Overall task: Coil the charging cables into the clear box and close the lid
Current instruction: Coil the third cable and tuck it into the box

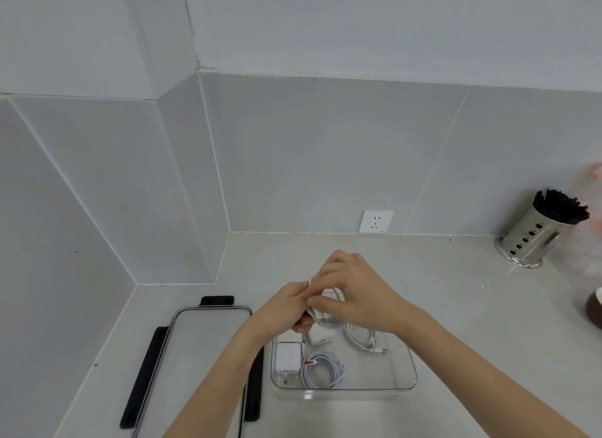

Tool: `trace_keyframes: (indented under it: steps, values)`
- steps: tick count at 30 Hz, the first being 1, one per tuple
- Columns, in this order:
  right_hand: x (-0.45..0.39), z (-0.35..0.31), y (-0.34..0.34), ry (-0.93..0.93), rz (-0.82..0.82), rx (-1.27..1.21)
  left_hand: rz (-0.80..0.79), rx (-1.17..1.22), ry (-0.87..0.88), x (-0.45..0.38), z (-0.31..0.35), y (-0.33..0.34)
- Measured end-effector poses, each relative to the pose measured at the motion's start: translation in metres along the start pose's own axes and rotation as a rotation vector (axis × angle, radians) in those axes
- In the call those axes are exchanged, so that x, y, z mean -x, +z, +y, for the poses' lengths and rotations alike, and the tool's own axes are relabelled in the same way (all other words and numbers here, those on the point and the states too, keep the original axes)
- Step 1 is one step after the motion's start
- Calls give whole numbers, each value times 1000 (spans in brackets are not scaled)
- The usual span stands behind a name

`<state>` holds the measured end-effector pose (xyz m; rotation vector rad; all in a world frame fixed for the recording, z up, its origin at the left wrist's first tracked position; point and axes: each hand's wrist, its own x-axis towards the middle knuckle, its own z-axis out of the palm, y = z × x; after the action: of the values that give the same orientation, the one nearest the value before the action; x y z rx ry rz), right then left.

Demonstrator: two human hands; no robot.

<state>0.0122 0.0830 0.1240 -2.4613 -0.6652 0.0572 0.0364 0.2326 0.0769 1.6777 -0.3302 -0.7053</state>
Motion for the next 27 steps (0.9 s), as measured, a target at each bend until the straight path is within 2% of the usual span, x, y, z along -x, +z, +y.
trace_keyframes:
  steps: [3, 8, 13, 15, 18, 20, 22, 27]
  values:
    - [2, 4, -2, 59, 6, -185, -65, 36, -8, 1, -1, -3]
    - [4, 16, -2, 194, 100, -347, -163, 197, -2, 0, -7, -13]
    - [2, 28, 8, 235, 248, -268, -188, 140, -16, 1, -10, -11]
    - [2, 32, 9, 324, 200, -357, -188, 111, -6, 1, -9, -10]
    - [2, 35, 6, 385, 1, -498, -193, 52, 22, 1, -8, -7]
    - [2, 35, 4, 360, -33, -546, -159, 12, 38, 1, -7, -4]
    - [2, 35, 4, 406, 23, -591, -69, 0, 50, 1, -7, 0]
    - [-2, 35, 12, 430, 80, -506, 160, -86, 107, -4, -12, 13]
